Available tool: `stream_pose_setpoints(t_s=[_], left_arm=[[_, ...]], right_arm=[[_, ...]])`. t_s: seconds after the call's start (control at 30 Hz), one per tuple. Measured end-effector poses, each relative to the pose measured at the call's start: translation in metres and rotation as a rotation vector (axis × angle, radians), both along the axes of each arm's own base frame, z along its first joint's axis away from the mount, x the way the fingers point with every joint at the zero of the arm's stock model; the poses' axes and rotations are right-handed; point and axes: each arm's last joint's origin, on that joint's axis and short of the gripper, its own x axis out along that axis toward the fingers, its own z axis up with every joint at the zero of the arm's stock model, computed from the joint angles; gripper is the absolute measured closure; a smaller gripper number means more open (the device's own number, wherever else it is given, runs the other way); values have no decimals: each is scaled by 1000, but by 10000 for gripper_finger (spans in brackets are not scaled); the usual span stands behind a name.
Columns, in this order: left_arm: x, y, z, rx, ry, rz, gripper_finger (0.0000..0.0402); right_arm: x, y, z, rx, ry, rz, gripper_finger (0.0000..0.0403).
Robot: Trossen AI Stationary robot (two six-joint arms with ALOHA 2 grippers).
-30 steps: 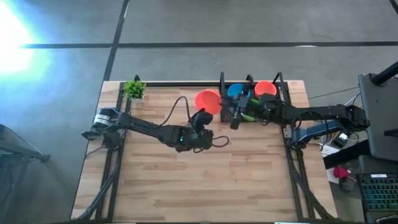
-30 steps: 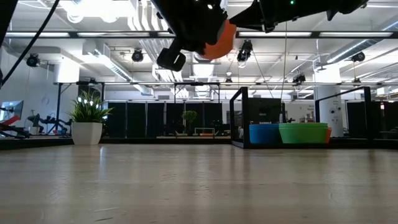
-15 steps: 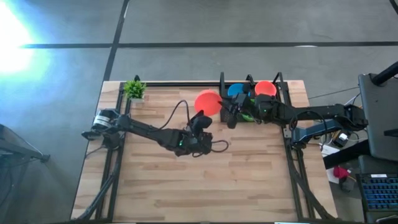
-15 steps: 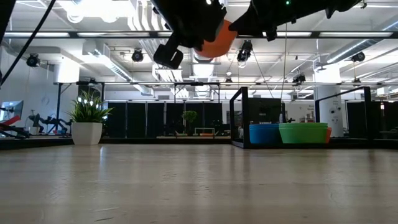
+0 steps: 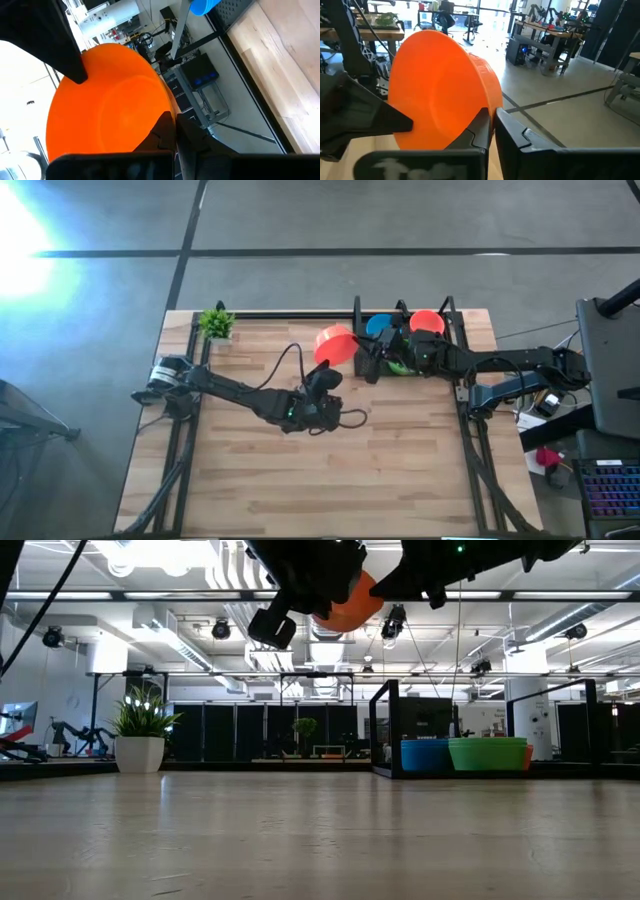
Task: Pick & Place Mini bowls
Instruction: Stack the orange bowl on top of the orange bowls on the shelf
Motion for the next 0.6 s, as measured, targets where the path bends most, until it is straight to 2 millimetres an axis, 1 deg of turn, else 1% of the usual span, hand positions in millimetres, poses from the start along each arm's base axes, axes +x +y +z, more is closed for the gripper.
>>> stream_pose_setpoints(t_s=[0.17,0.3,0.47,0.6], left_arm=[[0,0,0,-3,-7,1,397],[1,0,1,-25,-47,0,370],[0,0,1,-20,-48,7,332],[-1,-3,2,-29,-80,12,325]], right_arm=[[0,0,0,-1,0,1,393],[0,0,-1,-1,5,0,394],[-1,-3,-2,-17,20,-50,395],[-7,-12,1,-19,19,-108,395]])
